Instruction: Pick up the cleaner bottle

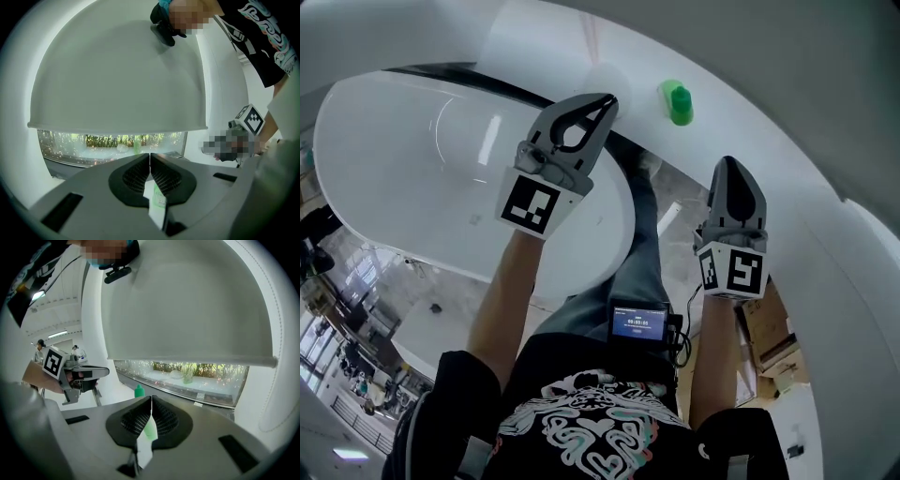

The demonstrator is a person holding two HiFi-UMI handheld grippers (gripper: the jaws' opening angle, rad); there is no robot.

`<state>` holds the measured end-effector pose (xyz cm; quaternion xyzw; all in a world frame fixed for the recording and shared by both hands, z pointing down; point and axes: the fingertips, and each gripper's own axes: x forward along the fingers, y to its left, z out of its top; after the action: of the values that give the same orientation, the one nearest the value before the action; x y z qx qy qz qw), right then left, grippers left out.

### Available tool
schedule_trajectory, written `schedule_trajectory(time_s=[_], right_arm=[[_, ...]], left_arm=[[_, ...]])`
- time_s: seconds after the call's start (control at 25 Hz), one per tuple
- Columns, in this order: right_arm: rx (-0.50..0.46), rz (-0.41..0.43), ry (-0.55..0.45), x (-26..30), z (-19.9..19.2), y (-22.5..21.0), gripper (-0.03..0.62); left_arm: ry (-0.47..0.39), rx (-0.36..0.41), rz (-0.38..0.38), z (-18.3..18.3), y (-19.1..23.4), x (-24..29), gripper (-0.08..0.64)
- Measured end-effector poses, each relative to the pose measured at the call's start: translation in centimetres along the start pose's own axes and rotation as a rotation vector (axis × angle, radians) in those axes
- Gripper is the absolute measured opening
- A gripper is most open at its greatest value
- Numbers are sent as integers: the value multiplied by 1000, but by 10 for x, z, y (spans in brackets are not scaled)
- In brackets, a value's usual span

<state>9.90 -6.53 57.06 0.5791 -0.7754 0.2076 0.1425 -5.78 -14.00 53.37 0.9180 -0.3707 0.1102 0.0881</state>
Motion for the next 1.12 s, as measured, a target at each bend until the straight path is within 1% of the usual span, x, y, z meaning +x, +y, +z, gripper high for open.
schedule_trajectory(time_s=[0.24, 0.36, 0.48, 0.72, 0.88, 0.92, 1.04, 1.08, 1.12], right_arm=[[9, 0, 5, 12, -24, -6, 28], [11, 17, 2, 12, -31, -6, 28], [-9, 25, 16, 13, -38, -9, 28], [-9, 14, 49, 19, -58, -14, 28], [-5, 14, 68, 24, -70, -14, 28], [-4, 12, 70, 25, -72, -14, 28], [3, 9, 72, 29, -73, -14, 28], [6, 13, 69, 30, -72, -13, 28], [9, 19, 65, 30, -71, -12, 28]], left_arm=[[-1, 12, -62, -21, -3, 10, 18], [10, 13, -106, -33, -7, 16, 18], [29, 43, -146, -46, -7, 23, 18], [76, 109, -273, -74, -11, 41, 19], [64, 116, -339, -78, -10, 54, 20], [75, 141, -358, -81, -10, 57, 20], [149, 269, -445, -96, -14, 66, 22], [169, 284, -482, -102, -17, 69, 41], [192, 285, -520, -108, -19, 73, 106]])
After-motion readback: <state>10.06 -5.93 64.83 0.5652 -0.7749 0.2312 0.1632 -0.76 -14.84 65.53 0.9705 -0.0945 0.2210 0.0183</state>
